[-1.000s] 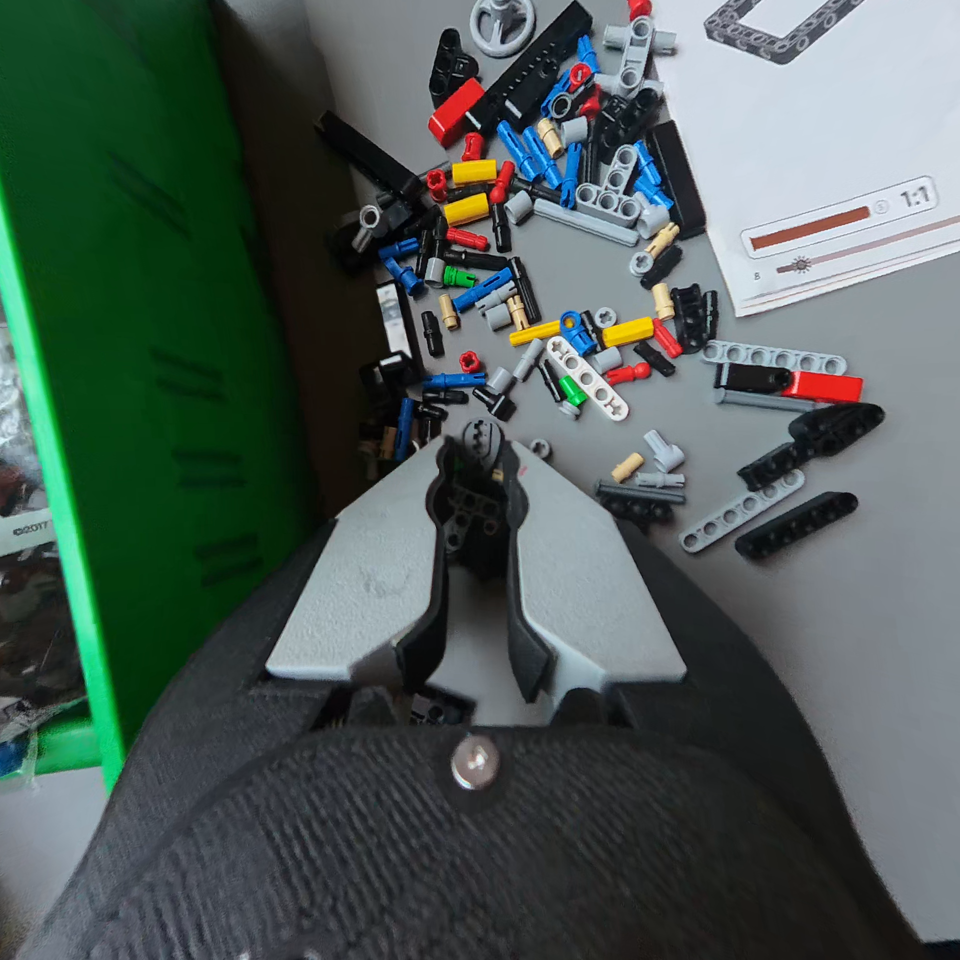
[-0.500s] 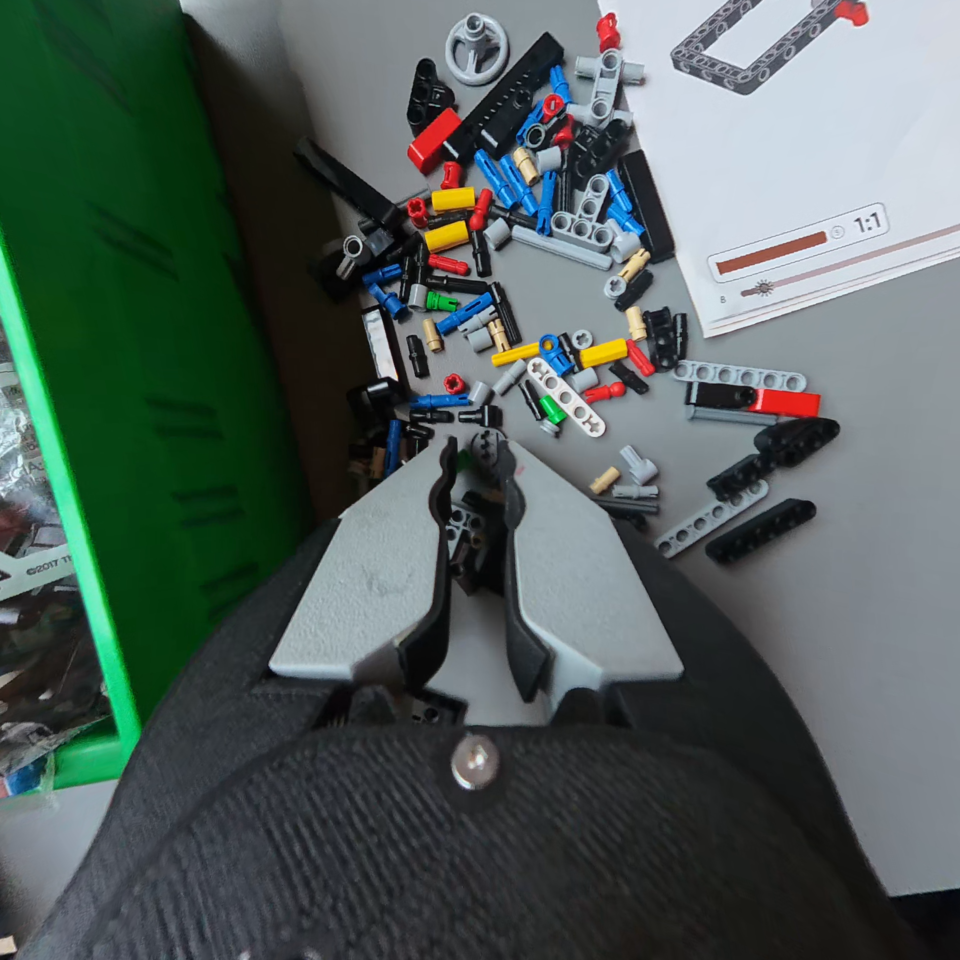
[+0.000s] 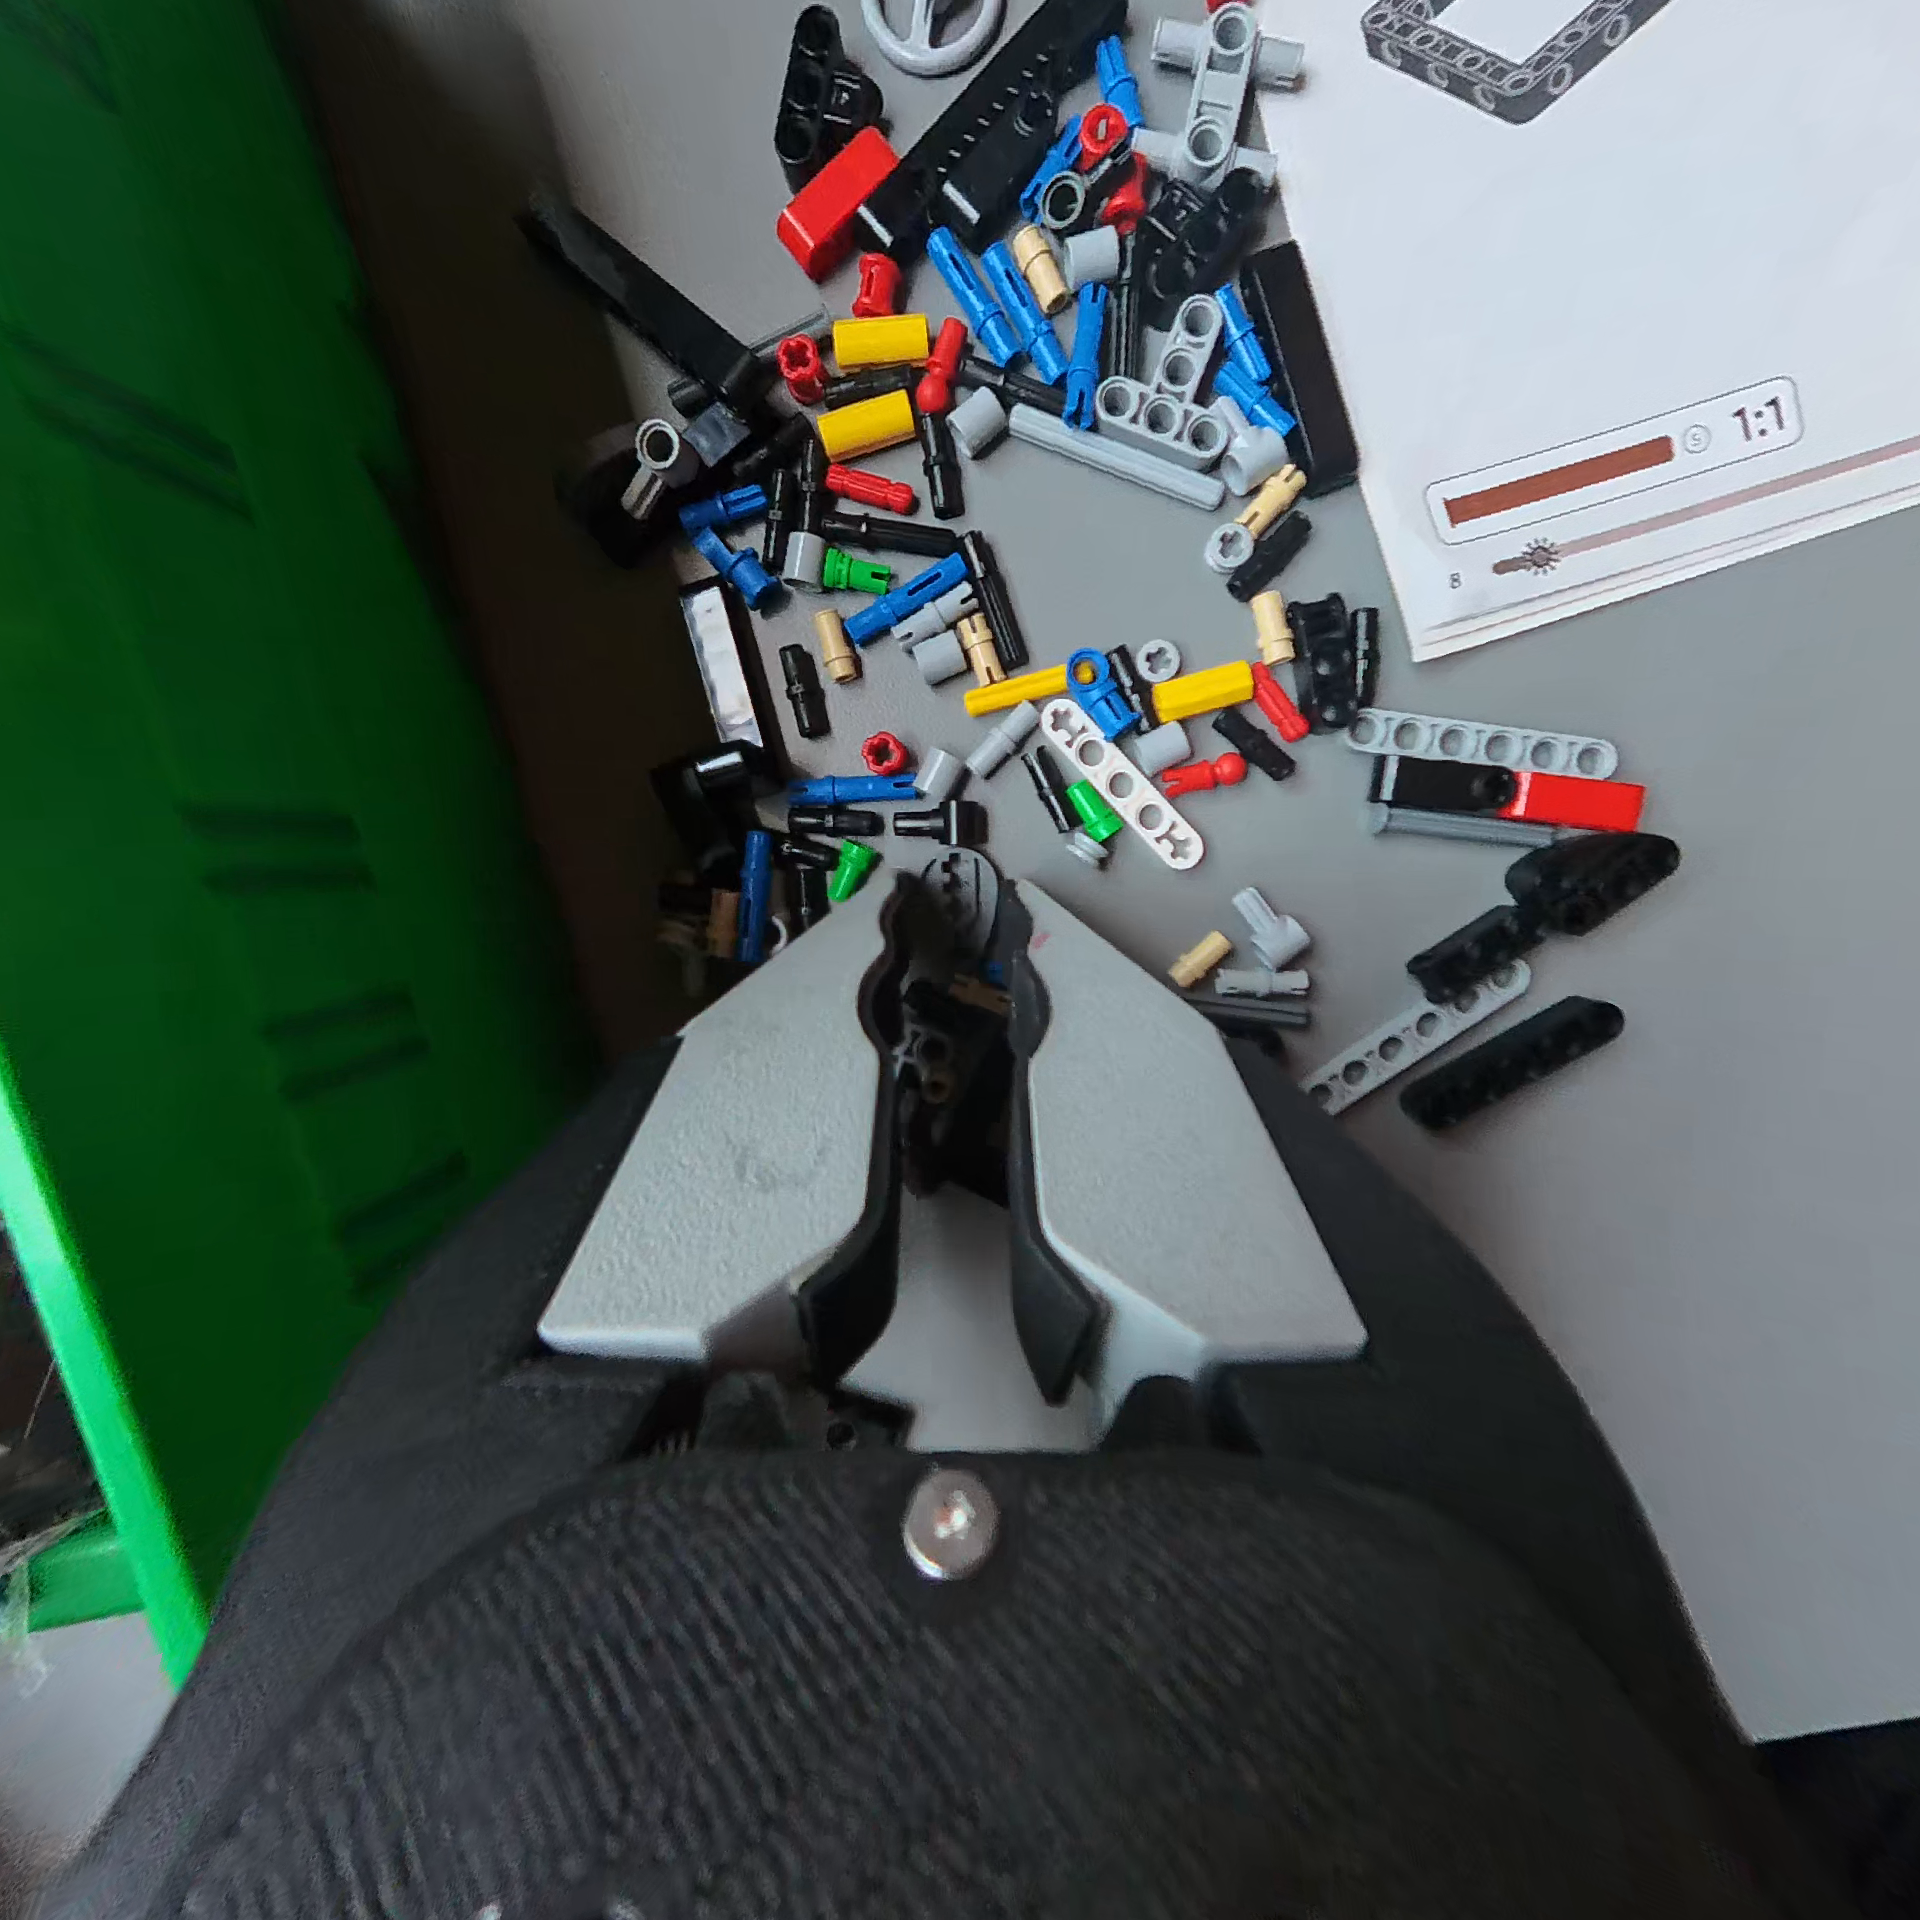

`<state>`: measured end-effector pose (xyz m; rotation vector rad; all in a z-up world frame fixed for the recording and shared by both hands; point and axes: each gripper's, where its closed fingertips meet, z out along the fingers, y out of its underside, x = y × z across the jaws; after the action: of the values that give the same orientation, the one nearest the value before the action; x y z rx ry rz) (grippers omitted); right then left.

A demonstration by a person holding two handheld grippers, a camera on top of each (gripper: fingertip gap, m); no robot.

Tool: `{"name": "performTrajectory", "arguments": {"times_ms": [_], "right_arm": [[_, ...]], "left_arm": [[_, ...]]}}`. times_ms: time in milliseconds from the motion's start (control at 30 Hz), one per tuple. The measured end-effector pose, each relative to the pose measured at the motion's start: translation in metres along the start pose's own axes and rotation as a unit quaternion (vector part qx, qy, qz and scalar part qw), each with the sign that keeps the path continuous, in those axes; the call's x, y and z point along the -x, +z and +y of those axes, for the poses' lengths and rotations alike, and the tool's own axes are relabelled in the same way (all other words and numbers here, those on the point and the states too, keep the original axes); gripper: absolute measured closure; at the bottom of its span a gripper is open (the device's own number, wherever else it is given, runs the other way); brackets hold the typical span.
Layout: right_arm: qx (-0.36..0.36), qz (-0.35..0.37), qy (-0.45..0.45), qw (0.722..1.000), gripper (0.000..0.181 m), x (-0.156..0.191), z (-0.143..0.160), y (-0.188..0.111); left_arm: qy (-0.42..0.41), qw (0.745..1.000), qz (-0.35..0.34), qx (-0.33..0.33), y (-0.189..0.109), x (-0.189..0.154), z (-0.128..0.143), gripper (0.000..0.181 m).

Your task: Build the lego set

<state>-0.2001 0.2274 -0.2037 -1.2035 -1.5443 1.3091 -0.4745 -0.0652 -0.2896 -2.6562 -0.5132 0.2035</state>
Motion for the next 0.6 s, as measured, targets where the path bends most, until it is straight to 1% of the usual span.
{"name": "performTrajectory", "arguments": {"times_ms": [133, 300, 433, 500, 533, 600], "right_arm": [[0.001, 0.0, -0.001, 1.0, 0.171, 0.0, 0.0, 0.0], [0.0, -0.001, -0.001, 1.0, 0.171, 0.001, 0.0, 0.0], [0.001, -0.001, -0.002, 1.0, 0.172, 0.001, 0.0, 0.0], [0.001, -0.002, -0.002, 1.0, 0.172, 0.001, 0.0, 0.0], [0.001, -0.002, -0.002, 1.0, 0.172, 0.001, 0.0, 0.0], [0.001, -0.001, -0.003, 1.0, 0.172, 0.0, 0.0, 0.0]], "left_arm": [[-0.012, 1.0, 0.012, 0.001, 0.0, 0.0, 0.0, 0.168], [0.0, 1.0, -0.009, -0.003, -0.002, 0.001, 0.0, 0.167], [0.005, 0.999, -0.013, -0.029, -0.017, -0.005, -0.009, 0.167], [0.015, 0.999, 0.003, -0.046, -0.03, -0.02, -0.015, 0.168], [0.025, 0.998, 0.02, -0.054, -0.036, -0.034, -0.017, 0.168], [0.058, 0.994, 0.068, -0.065, -0.045, -0.073, -0.019, 0.168]]}}
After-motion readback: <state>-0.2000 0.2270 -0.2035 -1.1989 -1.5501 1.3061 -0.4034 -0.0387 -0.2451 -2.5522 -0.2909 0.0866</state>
